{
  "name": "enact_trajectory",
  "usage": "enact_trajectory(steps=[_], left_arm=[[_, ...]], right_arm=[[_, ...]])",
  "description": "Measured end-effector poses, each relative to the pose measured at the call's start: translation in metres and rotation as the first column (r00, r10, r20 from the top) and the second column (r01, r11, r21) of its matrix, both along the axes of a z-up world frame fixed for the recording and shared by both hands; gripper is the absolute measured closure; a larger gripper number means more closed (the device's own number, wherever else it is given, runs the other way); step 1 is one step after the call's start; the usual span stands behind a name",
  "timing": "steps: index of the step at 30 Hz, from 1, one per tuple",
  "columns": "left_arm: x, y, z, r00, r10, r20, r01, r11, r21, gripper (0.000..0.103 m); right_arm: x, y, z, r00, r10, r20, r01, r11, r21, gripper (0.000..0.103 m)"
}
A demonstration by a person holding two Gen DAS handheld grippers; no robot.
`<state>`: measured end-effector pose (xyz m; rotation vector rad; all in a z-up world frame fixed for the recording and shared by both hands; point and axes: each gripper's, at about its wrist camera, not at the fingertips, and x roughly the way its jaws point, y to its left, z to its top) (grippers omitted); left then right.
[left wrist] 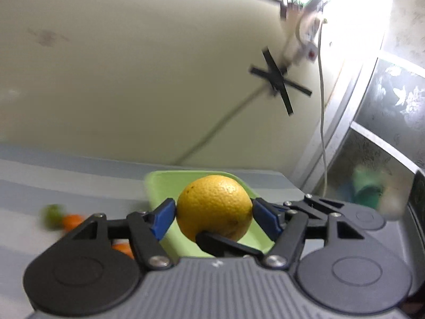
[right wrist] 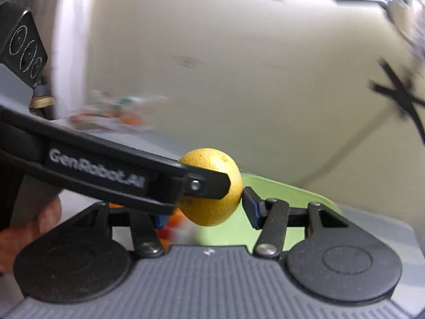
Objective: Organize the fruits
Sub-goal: 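Carry the grapefruit into the green basket and open the left tool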
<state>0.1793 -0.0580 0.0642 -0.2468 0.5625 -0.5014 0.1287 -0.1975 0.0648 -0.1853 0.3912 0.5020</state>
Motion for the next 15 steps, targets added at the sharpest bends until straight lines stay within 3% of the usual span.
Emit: enact_trajectory(steps=[4,8,11,15], left_arm=[[0.034,-0.038,-0.017,0.998,-0.039,-0.046,0.039,0.999,-0.006,0.036],[0.043,-0.058,-0.030,0.996,-0.033,-0.079,0.037,0.998,0.047,0.034],[0.042,-0.057,-0.032,0.997,-0.013,-0.079,0.018,0.998,0.060,0.023],[0.029,-0.037,-0.013,0.999,-0.007,-0.040,0.008,0.999,0.043,0.023]], right_arm=[[0.031,-0.037,-0.011,0.992,-0.099,-0.079,0.101,0.995,0.015,0.045],[0.041,-0.053,-0.025,0.981,-0.128,-0.148,0.131,0.991,0.010,0.047],[0.033,-0.049,-0.027,0.986,-0.120,-0.120,0.122,0.992,0.015,0.046],[0.024,-0.052,-0.024,0.990,-0.118,-0.081,0.121,0.992,0.026,0.045]])
